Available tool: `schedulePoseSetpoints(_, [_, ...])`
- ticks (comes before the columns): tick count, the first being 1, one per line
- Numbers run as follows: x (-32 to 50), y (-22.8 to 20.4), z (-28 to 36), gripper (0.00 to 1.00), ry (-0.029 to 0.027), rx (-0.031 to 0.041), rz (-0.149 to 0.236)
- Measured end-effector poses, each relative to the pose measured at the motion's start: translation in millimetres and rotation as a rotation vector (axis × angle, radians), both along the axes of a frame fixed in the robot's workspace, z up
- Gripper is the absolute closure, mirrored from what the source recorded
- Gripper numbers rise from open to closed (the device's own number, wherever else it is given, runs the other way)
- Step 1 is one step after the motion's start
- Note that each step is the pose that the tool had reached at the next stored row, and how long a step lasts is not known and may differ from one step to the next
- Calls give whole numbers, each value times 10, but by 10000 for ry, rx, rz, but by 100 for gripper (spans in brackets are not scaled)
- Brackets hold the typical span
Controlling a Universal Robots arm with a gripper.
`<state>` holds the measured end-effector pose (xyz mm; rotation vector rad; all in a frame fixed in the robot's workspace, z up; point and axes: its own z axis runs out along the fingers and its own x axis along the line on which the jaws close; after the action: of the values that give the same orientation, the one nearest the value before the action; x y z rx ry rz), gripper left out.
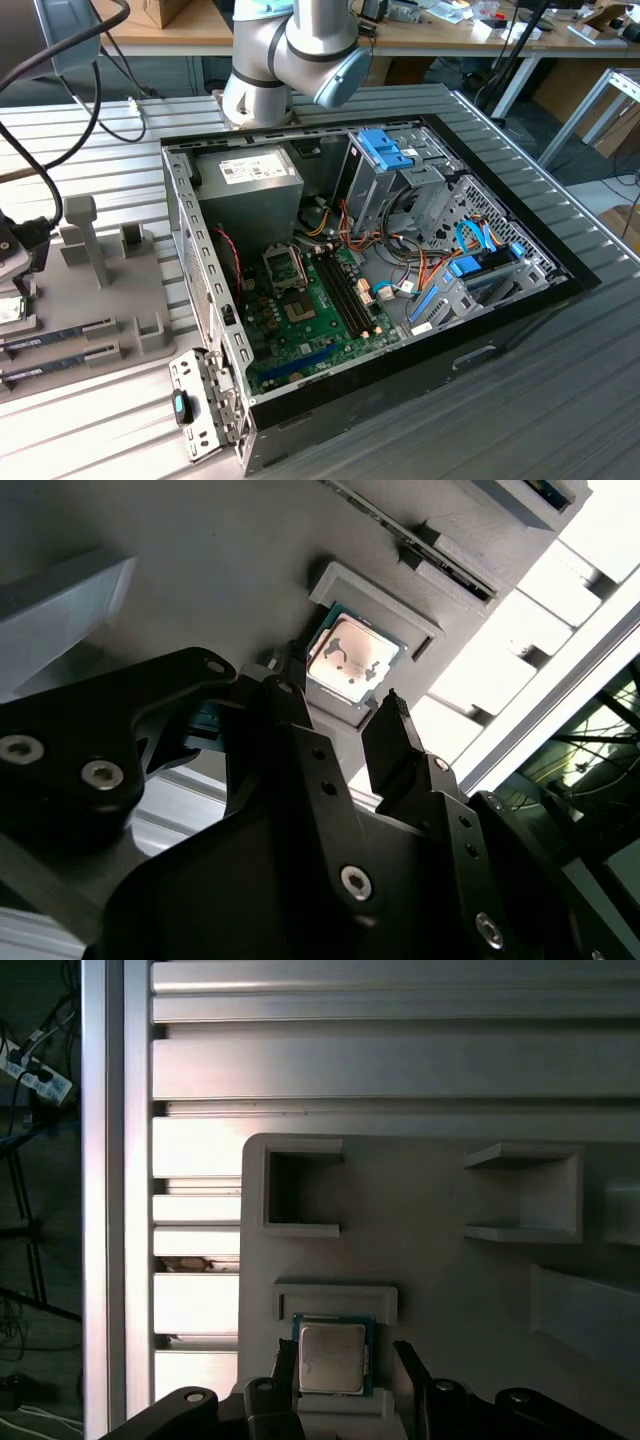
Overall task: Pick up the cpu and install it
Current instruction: 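Pick up the cpu and move it towards the insertion slot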
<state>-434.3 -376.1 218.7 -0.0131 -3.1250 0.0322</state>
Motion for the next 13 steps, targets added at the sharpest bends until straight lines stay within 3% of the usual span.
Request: schedulePoseSetpoints(13, [0,-7,-49,50,0,0,1])
